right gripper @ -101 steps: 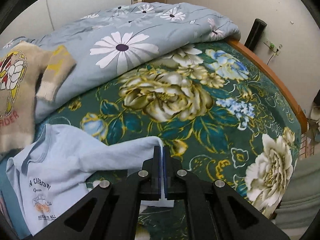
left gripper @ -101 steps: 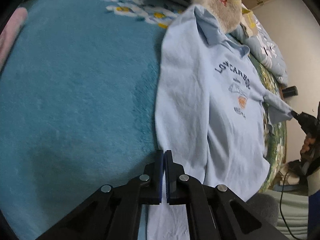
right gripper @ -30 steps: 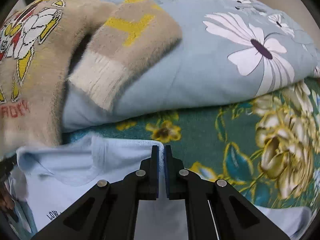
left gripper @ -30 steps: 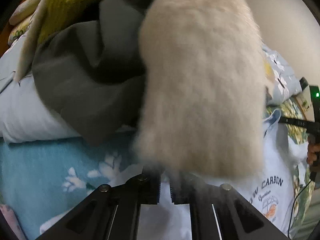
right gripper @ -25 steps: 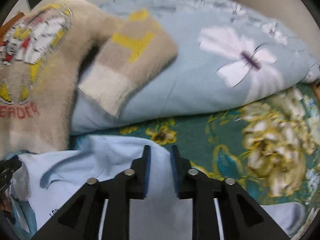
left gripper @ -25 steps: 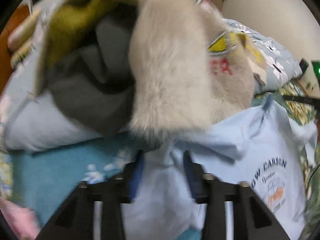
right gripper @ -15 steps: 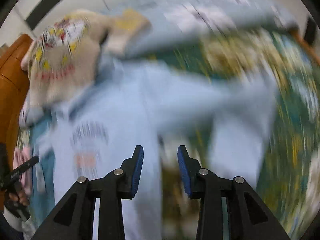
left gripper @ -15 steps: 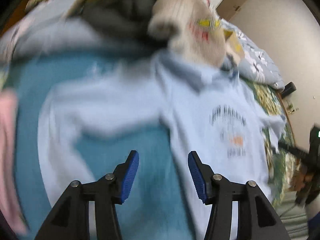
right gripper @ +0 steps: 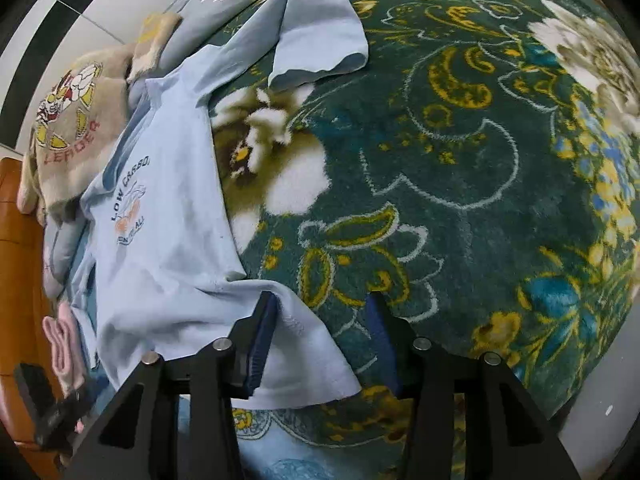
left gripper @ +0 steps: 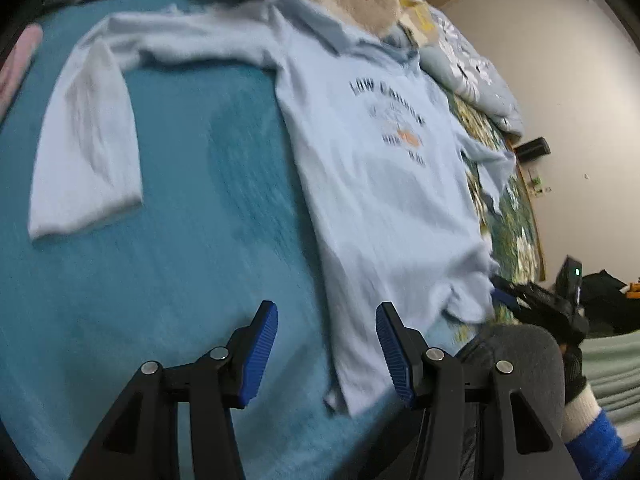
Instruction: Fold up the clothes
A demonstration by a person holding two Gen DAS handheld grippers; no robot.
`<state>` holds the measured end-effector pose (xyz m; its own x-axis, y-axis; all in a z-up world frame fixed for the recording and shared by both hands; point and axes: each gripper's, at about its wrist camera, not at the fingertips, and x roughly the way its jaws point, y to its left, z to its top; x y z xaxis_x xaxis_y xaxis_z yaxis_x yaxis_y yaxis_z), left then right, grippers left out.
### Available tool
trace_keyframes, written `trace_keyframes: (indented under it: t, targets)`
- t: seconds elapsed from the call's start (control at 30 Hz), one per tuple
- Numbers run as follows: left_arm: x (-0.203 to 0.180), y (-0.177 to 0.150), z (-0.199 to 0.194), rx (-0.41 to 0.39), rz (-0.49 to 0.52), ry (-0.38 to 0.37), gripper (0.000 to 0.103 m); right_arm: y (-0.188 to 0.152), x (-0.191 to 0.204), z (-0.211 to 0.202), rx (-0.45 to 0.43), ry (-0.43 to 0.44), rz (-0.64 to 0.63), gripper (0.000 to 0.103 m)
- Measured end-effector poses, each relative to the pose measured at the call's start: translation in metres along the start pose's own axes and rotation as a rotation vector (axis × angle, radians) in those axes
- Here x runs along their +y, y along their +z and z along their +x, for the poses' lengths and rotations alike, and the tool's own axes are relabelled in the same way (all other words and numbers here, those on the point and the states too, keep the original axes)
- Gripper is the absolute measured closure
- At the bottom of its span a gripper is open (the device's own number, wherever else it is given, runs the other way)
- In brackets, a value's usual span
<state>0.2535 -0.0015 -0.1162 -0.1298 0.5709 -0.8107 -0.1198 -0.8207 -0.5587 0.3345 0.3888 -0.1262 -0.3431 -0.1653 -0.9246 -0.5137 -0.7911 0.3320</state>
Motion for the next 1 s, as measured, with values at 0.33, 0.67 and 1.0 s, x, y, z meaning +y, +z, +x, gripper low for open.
trace_keyframes:
  t: [0.33, 0.67, 1.0]
  targets:
    - [-0.022, -0.035, 0.028, 0.129, 0.024, -0.024, 0.048, 0.009, 0.024, -0.002, 0.127, -0.057, -0.144, 0.096]
    - [-0.034, -0.04, 0.028, 0.164, 0.111, -0.009, 0.076, 0.004, 0.022, -0.014, 0.126, -0.042, -0.157, 0.089]
    - [-0.033, -0.015, -0.044, 0.069, 0.053, -0.142, 0.099, 0.008, 0.031, -0.082, -0.027, -0.003, -0.193, 0.1]
